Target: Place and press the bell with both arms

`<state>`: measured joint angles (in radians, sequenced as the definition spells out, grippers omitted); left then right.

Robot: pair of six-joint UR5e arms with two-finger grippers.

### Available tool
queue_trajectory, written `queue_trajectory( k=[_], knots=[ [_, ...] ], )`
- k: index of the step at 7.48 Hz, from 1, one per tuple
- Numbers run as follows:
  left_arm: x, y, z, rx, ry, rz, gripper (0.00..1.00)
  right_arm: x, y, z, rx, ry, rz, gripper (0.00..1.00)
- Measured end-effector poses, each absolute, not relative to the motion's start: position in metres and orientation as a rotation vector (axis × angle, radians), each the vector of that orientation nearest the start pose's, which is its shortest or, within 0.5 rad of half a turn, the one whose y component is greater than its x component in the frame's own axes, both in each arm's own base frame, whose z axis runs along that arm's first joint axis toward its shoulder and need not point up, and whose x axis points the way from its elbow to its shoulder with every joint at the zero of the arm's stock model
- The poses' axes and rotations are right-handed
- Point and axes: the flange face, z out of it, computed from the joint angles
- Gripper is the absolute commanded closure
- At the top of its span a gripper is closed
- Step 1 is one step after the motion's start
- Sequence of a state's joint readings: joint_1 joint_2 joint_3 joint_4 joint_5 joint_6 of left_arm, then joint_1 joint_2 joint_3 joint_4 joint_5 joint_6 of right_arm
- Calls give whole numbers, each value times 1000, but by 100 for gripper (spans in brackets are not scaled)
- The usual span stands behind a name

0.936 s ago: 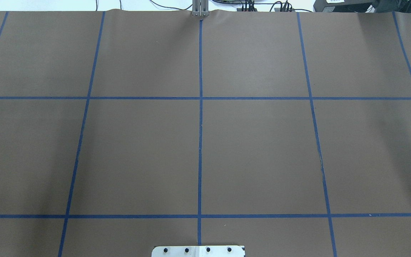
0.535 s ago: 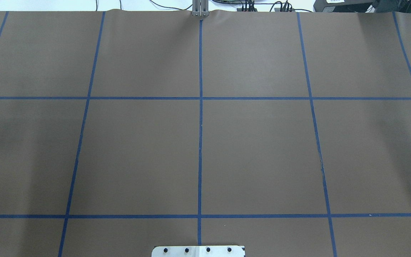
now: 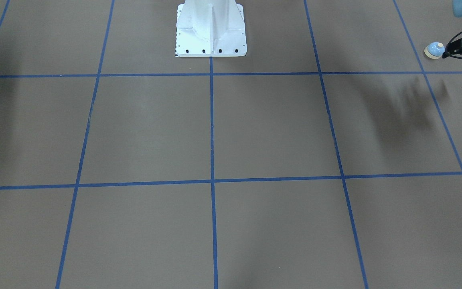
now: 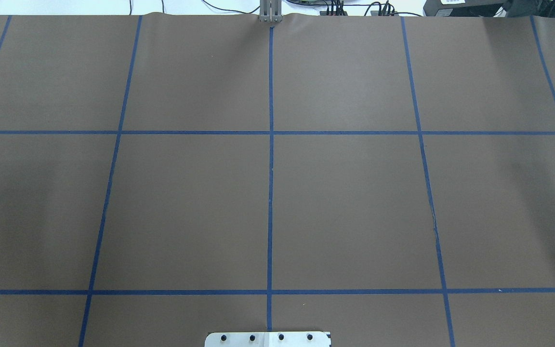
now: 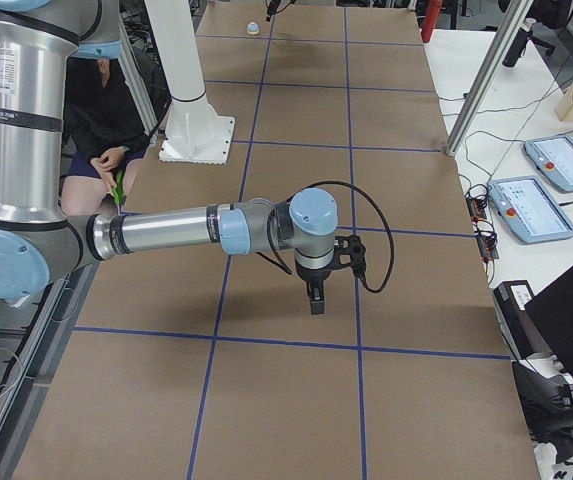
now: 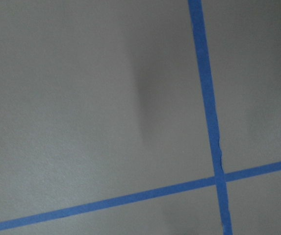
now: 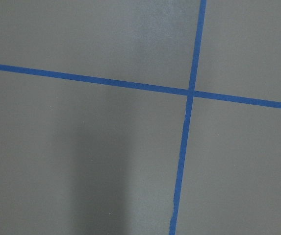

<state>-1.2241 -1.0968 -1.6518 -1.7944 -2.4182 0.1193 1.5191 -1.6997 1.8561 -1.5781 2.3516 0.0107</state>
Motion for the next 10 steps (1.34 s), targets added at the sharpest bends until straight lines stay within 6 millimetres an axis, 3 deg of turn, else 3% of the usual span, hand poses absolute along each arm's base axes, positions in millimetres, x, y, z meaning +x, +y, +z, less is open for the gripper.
queue_trajectory(
  k=[5, 10],
  knots=[
    [77, -237, 792, -440, 756, 358, 0, 40, -445, 578, 117, -784, -97, 0],
    [84, -225, 810, -484, 707, 387, 0, 39, -445, 578, 116, -784, -99, 0]
  ],
)
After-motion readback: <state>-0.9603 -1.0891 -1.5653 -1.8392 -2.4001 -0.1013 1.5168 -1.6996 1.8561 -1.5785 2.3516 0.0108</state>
